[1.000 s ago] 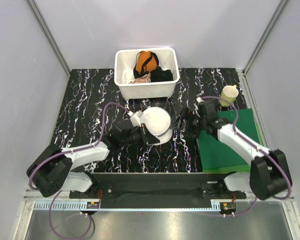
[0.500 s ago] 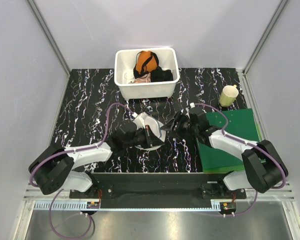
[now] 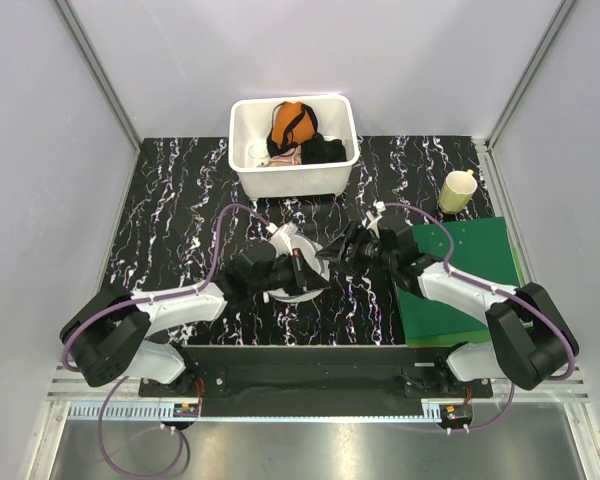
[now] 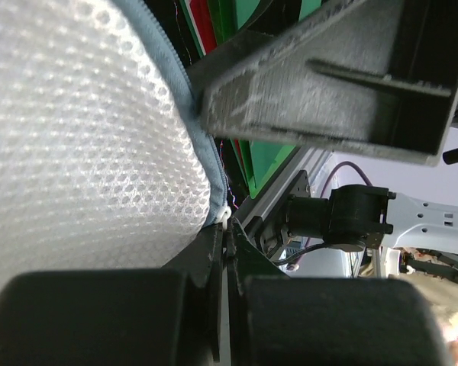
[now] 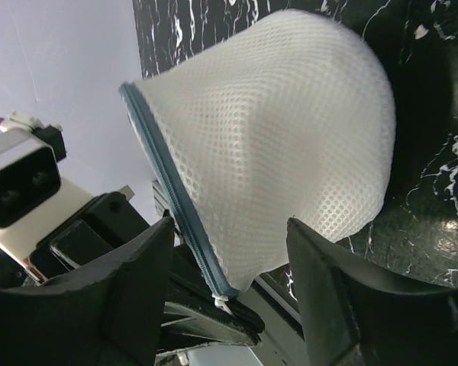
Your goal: Place the bra in the laundry bag and zip it closed
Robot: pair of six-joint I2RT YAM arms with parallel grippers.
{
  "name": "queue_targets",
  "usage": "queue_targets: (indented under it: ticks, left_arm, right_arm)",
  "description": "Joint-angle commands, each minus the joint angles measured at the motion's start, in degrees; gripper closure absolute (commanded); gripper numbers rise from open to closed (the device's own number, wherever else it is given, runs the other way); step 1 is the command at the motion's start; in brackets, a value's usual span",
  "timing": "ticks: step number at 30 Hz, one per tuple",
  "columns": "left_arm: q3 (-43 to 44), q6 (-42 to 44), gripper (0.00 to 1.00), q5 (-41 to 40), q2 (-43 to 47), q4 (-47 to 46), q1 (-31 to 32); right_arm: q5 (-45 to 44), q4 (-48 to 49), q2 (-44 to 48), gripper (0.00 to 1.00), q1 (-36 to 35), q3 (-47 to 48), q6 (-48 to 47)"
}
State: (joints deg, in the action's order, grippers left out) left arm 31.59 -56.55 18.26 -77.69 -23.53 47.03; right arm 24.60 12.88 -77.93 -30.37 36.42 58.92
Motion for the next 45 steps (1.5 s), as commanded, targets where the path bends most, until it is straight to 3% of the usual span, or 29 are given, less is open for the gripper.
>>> queue_targets:
  ticks: [1, 6, 10, 13, 14, 15, 19, 24, 26, 29, 32, 33, 34, 35, 37, 38, 41, 45]
  left_arm:
    - [2.2, 1.4, 1.0, -0.1, 1.0, -1.5, 0.4]
    - [1.8, 1.6, 1.0, -0.5, 2.6, -0.2, 0.3]
    - [2.0, 1.8, 1.0, -0.4, 3.0, 0.1, 0.3]
    - [1.8, 1.5, 1.0, -0.4, 3.1, 0.1, 0.3]
    - [1.7, 1.6, 1.0, -0.5, 3.1, 0.4, 0.4]
    - [1.5, 1.6, 1.0, -1.3, 3.6, 1.5, 0.3]
    - [-1.6, 3.1, 1.0, -3.5, 8.5, 8.0, -2.4]
    - [-5.8, 10.3, 1.0, -1.2, 20.0, 21.0, -16.0]
    - [-5.8, 13.7, 1.0, 1.4, 21.8, 23.3, -21.1]
    - [-5.1, 14.8, 1.0, 5.4, 21.6, 23.4, -21.6]
    - [-5.8, 11.9, 1.0, 8.0, 20.1, 17.0, -20.0]
    - [-5.7, 11.5, 1.0, 7.1, 19.7, 16.2, -19.1]
    - [-5.1, 11.1, 1.0, 6.7, 19.2, 15.3, -17.0]
    - [-4.4, 10.0, 1.0, 6.4, 17.6, 13.4, -15.9]
    - [-3.7, 7.6, 1.0, 4.6, 16.2, 10.8, -12.4]
    - [-2.9, 7.0, 1.0, 3.9, 14.6, 8.9, -11.2]
    - [-1.7, 5.4, 1.0, 0.9, 11.5, 6.1, -7.3]
    - [0.7, 4.4, 1.0, 0.2, 7.4, 3.6, -3.9]
  right_arm:
    - [1.7, 4.5, -0.5, 0.35, -1.6, -1.3, -0.7]
    - [-0.3, 0.0, 2.6, 0.35, -1.8, -0.7, -4.1]
    - [2.1, 4.7, -0.3, 0.46, -2.1, -1.5, -2.2]
    - [2.7, 7.5, -3.4, 0.74, -2.1, -1.0, -1.2]
    - [2.9, 7.9, -4.2, 0.93, -2.1, -0.7, -1.0]
    - [3.3, 7.9, -5.3, 0.99, -1.9, -0.1, -1.3]
    - [6.6, 3.7, -5.4, 1.0, 2.1, 2.6, -4.5]
    - [18.1, -1.1, -8.2, 1.0, 8.2, 7.2, -13.4]
    - [22.1, -7.3, -9.7, 1.0, 9.2, 10.1, -19.0]
    - [26.6, -11.7, -13.6, 1.0, 9.1, 15.3, -22.4]
    - [27.1, -19.6, -17.8, 1.0, 8.8, 22.0, -26.4]
    - [25.0, -21.8, -19.1, 0.93, 8.7, 24.4, -26.2]
    - [23.7, -23.1, -19.4, 0.62, 8.7, 25.4, -25.7]
    - [21.7, -24.6, -19.3, 0.5, 8.7, 26.2, -25.5]
    - [14.5, -28.2, -17.2, 0.36, 8.7, 26.0, -24.0]
    - [12.2, -28.3, -13.1, 0.21, 8.7, 24.6, -23.0]
    - [3.0, -28.1, -3.2, 0.01, 8.7, 16.9, -18.6]
    - [1.7, -26.9, 6.1, 0.0, 8.6, 7.5, -12.7]
